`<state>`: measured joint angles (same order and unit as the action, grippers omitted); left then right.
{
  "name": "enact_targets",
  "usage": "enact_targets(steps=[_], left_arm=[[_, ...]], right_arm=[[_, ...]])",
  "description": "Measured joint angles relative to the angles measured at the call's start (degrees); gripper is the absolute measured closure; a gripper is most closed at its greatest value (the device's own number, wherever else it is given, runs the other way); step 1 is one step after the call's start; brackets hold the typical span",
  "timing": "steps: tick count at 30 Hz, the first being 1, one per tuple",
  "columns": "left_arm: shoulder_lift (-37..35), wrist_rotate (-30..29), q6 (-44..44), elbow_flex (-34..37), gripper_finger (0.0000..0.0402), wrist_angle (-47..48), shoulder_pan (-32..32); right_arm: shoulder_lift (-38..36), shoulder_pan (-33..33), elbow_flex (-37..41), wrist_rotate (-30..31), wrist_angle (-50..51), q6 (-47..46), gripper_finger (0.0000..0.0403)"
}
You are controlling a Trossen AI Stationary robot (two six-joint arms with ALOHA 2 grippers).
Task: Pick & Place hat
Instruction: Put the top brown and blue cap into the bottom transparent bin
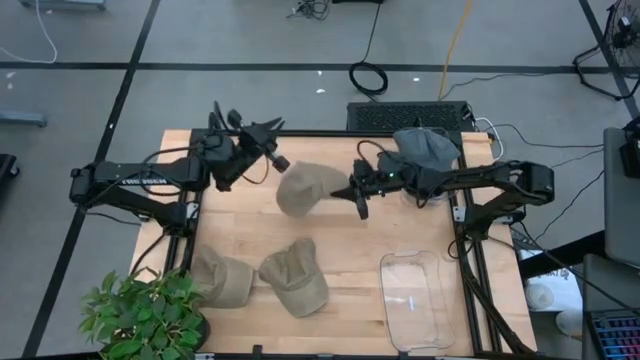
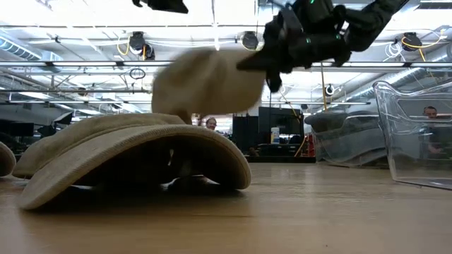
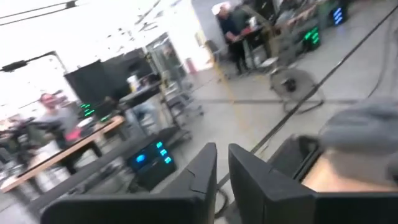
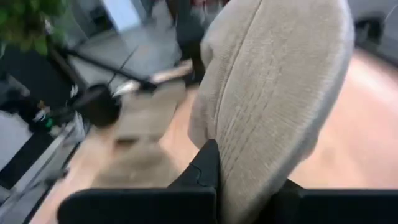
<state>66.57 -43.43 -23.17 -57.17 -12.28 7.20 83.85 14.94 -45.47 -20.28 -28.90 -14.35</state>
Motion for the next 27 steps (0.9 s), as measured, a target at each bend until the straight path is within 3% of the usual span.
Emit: enact_targets(steps=[5, 8, 11, 13, 16, 20, 27], left_arm=[[-0.2, -2.3, -2.9, 0.0, 0.0312, 1.4, 0.0], [-0.1, -3.2, -3.1, 0.0, 0.0272, 5.4, 0.0], [-0.1, -3.4, 1.7, 0.0, 0.0227, 11.3, 0.4], [-0.1, -2.9, 6.0, 0.0, 0.0200, 15.3, 0.8], [0.0, -0.2, 12.3, 0.1, 0.0170, 18.8, 1.6], [0.7, 7.3, 15.8, 1.8, 0.0151, 15.6, 2.8], [0.6, 22.9, 15.6, 8.4, 0.0158, -6.4, 4.8]], right_arm=[[0.4, -1.4, 2.7, 9.3, -9.1, 3.0, 0.0402], [-0.1, -1.8, 3.8, 18.6, -18.8, 6.1, 0.0402], [0.0, -1.7, 5.4, 29.0, -26.9, 10.7, 0.0402], [0.0, -1.3, 6.1, 32.5, -33.3, 12.8, 0.0403], [-0.2, -0.9, 6.2, 29.7, -43.3, 12.6, 0.0403], [-0.1, -0.8, 6.2, 21.7, -50.5, 8.8, 0.0403], [-0.1, -0.8, 6.2, 17.1, -51.2, 4.0, 0.0403]])
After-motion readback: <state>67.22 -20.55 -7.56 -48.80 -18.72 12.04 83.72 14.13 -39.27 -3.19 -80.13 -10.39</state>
